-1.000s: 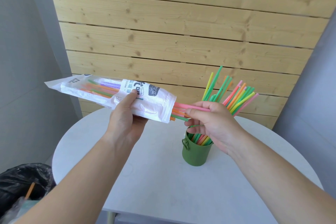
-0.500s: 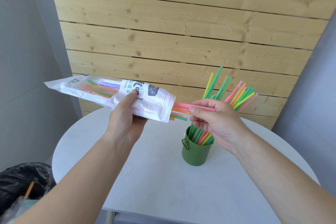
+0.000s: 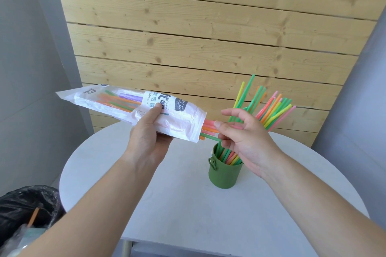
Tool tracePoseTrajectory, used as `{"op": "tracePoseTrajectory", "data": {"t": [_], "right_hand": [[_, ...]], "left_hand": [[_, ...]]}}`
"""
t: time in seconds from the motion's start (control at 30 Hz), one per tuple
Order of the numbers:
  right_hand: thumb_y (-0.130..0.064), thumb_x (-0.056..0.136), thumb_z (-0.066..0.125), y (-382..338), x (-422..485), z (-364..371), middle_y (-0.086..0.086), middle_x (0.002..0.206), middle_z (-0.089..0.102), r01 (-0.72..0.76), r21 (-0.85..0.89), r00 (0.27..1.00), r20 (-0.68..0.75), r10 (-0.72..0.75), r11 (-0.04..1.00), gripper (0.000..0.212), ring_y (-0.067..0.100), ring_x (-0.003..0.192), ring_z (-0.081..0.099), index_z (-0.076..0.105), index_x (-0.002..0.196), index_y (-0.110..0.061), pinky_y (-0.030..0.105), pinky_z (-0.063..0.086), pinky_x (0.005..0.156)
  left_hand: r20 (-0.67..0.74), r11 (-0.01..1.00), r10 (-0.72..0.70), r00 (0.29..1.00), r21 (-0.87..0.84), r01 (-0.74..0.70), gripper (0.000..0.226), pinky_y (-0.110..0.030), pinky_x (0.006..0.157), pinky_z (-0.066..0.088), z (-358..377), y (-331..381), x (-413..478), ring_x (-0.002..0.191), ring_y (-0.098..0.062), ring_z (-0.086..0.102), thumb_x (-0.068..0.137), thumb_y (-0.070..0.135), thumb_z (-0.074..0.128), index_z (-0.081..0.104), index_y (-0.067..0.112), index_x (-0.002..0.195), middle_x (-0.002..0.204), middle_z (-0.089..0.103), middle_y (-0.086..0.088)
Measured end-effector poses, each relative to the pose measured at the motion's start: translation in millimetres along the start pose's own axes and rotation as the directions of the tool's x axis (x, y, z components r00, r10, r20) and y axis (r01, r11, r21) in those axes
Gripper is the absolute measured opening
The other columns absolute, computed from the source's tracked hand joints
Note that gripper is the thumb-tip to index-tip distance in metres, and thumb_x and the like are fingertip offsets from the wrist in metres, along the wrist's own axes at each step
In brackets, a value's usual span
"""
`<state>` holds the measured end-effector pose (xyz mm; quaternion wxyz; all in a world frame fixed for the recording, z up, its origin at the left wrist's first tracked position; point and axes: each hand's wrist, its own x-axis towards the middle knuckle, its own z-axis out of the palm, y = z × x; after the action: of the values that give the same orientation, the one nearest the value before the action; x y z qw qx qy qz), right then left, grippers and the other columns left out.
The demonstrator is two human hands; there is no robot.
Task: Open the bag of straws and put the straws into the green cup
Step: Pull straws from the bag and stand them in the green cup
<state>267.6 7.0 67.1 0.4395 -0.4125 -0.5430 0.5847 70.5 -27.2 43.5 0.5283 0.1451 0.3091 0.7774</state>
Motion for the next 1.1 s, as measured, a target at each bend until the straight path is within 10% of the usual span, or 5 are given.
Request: {"op": "tracePoseTrajectory", "data": {"t": [0.5, 0.8, 1.1], "right_hand": [[-0.013, 0.09, 0.072, 10, -4, 10, 0.001, 0.068, 0.059, 0.122, -0.079, 0.982, -0.136, -0.132, 0.989, 0.016, 0.008, 0.05, 0.052, 0.066, 0.104, -0.008, 0.021, 0.045, 0.048], [-0.006, 0.089, 0.072, 7, -3, 5, 0.006, 0.076, 0.067, 0.149, -0.013, 0.975, -0.162, -0.15, 0.989, 0.006, 0.01, 0.062, 0.067, 0.07, 0.095, -0.009, 0.025, 0.058, 0.065], [-0.004, 0.088, 0.071, -45, -4, -43, 0.002, 0.067, 0.07, 0.242, -0.316, 0.957, -0.08, -0.28, 0.917, 0.013, 0.011, 0.059, 0.067, 0.074, 0.088, -0.017, 0.026, 0.059, 0.065]], "left_hand": [[-0.019, 1.0, 0.018, 1.0, -0.008, -0.018, 0.022, -0.052, 0.103, 0.055, 0, 1, 0, 0.113, -0.025, 0.074, 0.099, 0.009, 0.063, 0.067, 0.011, 0.121, 0.11, 0.076, -0.007], [-0.021, 0.999, 0.03, 0.999, -0.018, -0.03, 0.041, -0.053, 0.104, 0.054, 0, 4, -2, 0.12, -0.028, 0.07, 0.099, 0.01, 0.064, 0.06, 0.005, 0.14, 0.136, 0.069, -0.013], [-0.071, 0.998, 0.036, 0.997, -0.049, -0.04, 0.027, -0.047, 0.099, 0.058, -5, 15, 0, 0.114, -0.024, 0.073, 0.103, 0.009, 0.059, 0.062, 0.009, 0.129, 0.124, 0.075, -0.008]]}}
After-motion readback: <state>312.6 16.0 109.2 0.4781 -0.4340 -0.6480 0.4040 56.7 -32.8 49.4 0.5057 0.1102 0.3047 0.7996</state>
